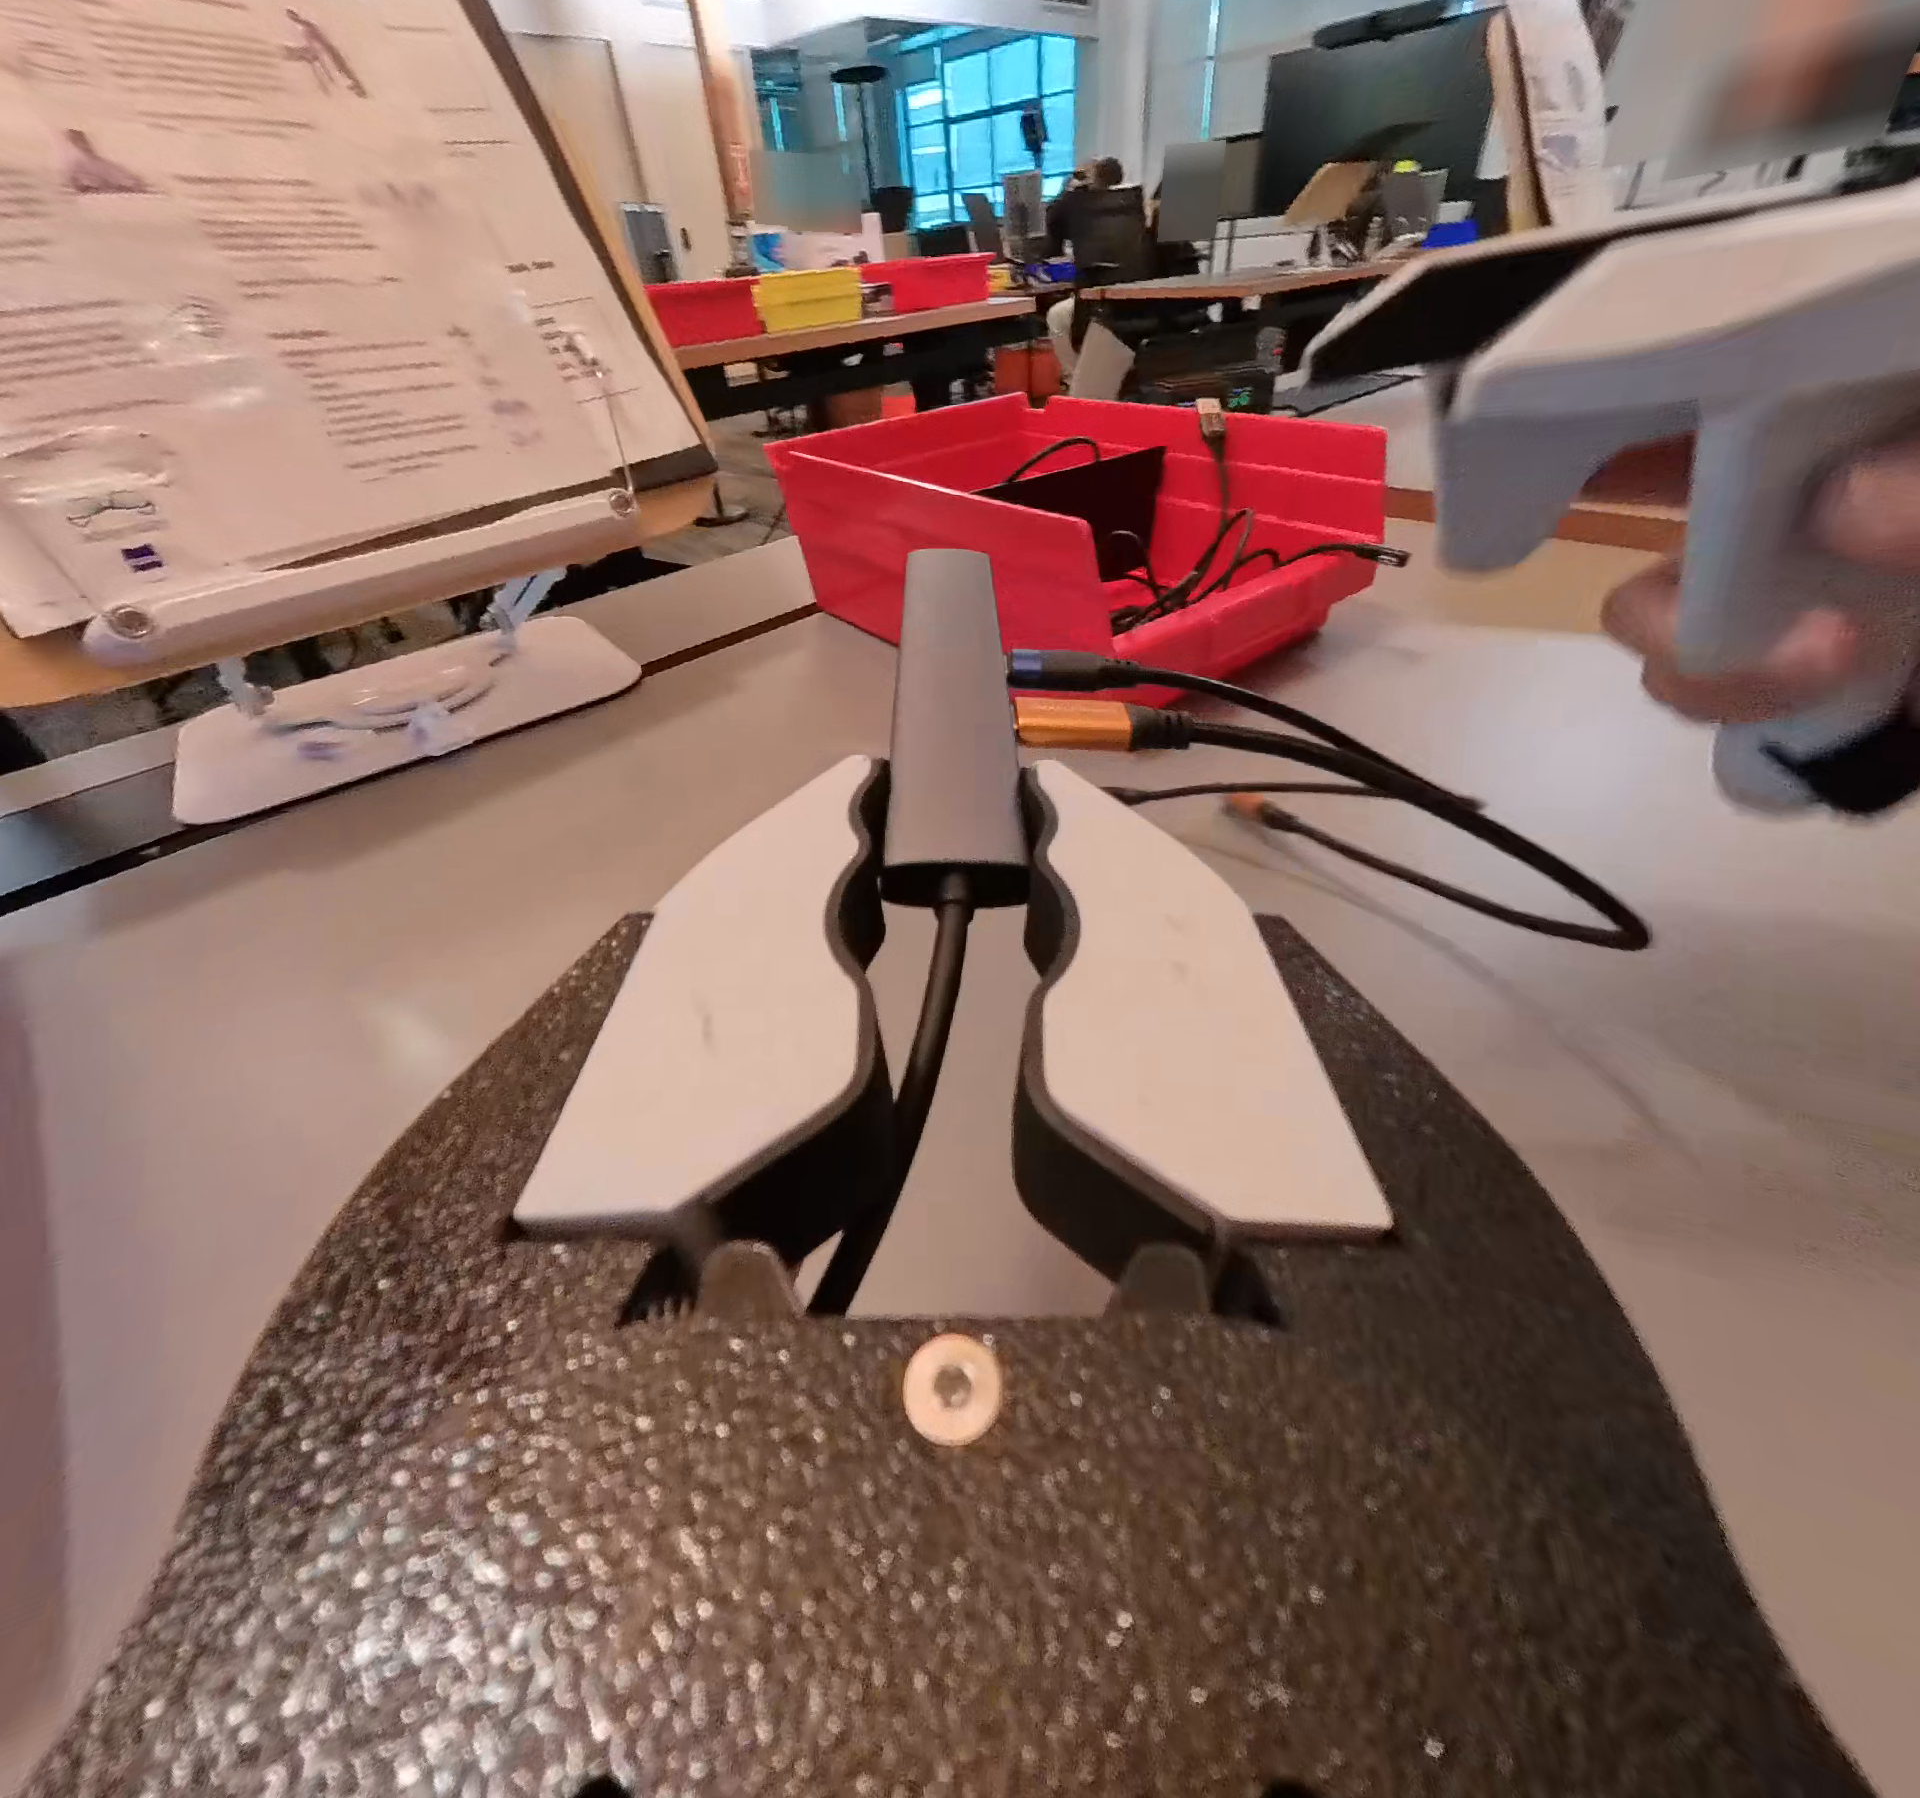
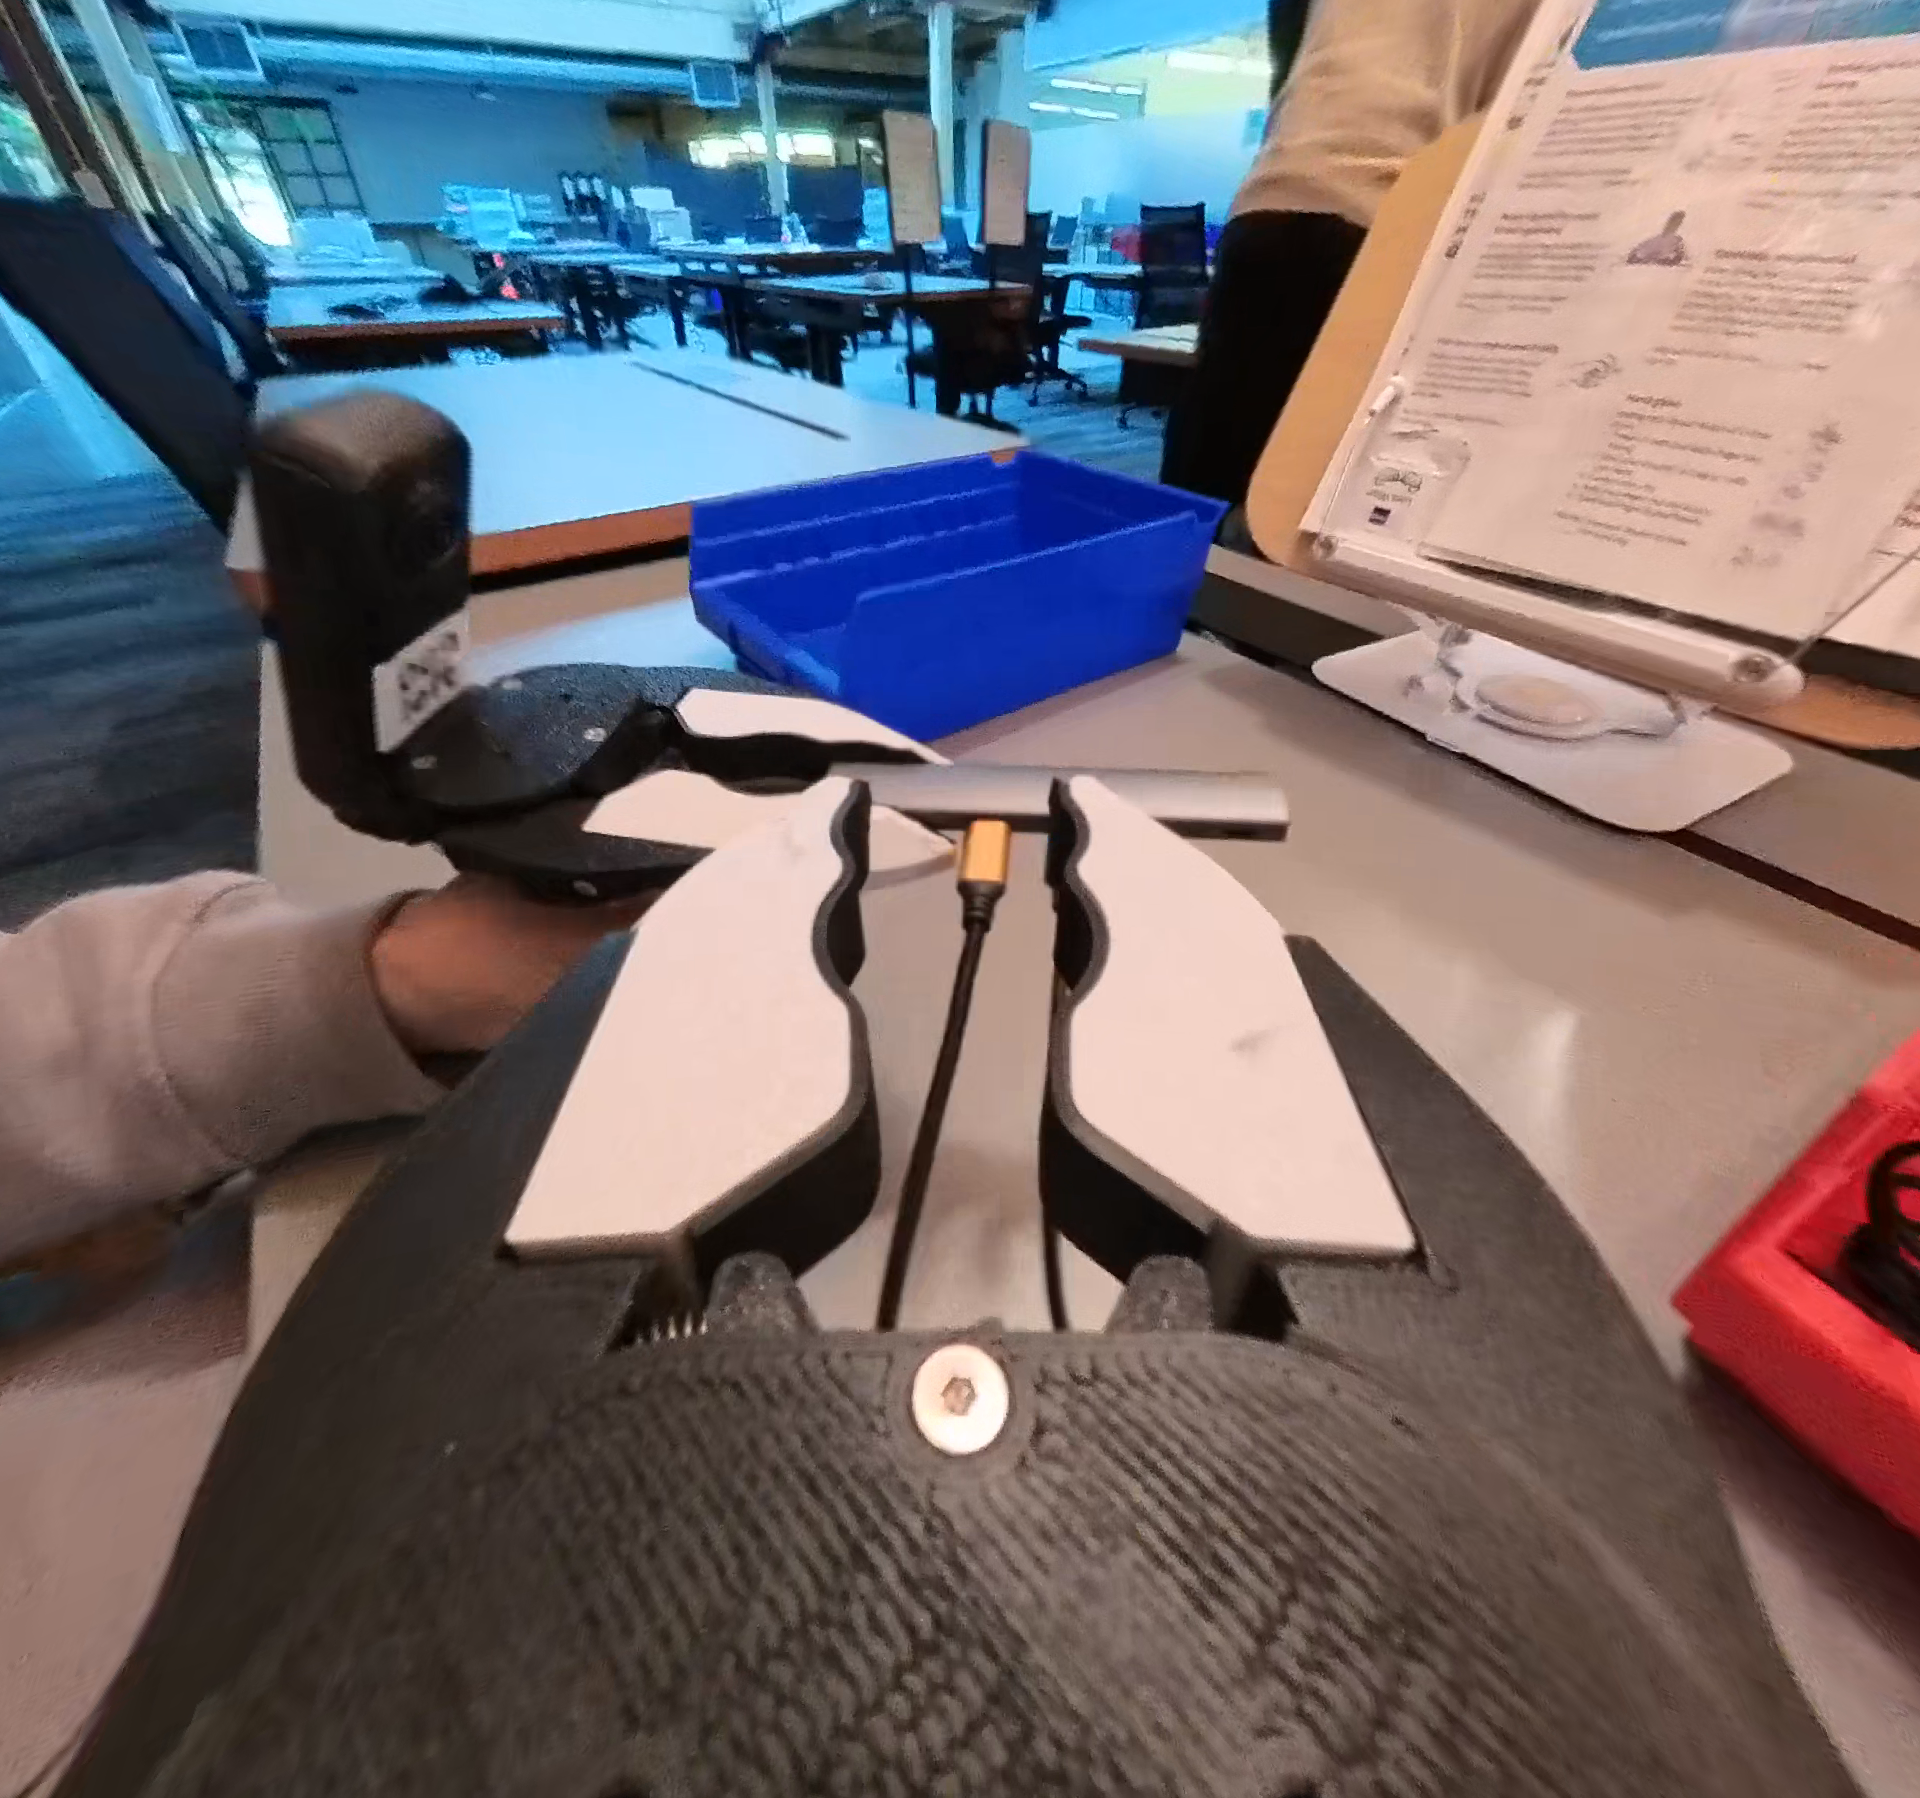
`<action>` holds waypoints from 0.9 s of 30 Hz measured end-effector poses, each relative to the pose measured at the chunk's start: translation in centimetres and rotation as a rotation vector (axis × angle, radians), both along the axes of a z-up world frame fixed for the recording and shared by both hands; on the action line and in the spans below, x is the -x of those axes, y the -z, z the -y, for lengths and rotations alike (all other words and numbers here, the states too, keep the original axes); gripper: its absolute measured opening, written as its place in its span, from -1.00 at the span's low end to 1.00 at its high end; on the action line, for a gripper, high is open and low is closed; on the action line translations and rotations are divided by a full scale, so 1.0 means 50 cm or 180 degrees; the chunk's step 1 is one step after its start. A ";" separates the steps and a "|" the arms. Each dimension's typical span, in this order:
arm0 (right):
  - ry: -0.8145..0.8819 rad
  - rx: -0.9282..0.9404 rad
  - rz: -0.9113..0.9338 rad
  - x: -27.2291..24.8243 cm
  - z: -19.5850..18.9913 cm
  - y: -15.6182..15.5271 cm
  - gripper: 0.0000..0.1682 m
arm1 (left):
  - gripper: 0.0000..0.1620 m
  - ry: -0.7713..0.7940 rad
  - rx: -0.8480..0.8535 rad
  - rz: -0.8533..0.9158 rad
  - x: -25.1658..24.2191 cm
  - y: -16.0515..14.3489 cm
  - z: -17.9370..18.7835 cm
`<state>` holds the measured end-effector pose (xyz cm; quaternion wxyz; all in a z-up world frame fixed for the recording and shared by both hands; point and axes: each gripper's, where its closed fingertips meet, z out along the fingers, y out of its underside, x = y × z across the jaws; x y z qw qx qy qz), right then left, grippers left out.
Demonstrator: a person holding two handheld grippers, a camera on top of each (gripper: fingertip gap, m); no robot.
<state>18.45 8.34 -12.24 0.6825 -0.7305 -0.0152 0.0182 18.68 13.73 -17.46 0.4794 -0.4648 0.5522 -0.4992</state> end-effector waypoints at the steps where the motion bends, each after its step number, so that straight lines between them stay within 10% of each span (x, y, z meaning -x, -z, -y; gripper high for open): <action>1: 0.0104 0.0107 0.0122 0.003 -0.017 0.027 -0.59 | -0.72 -0.0025 0.0040 0.0034 0.000 0.000 0.004; 10: 0.0345 0.0224 0.0316 -0.006 -0.042 0.098 -0.90 | -0.72 0.0007 0.0193 0.0054 0.001 0.004 0.008; 27: 0.0624 0.0174 0.0289 -0.008 -0.042 0.109 -0.83 | -0.71 -0.0043 0.0225 0.0094 0.006 0.012 -0.009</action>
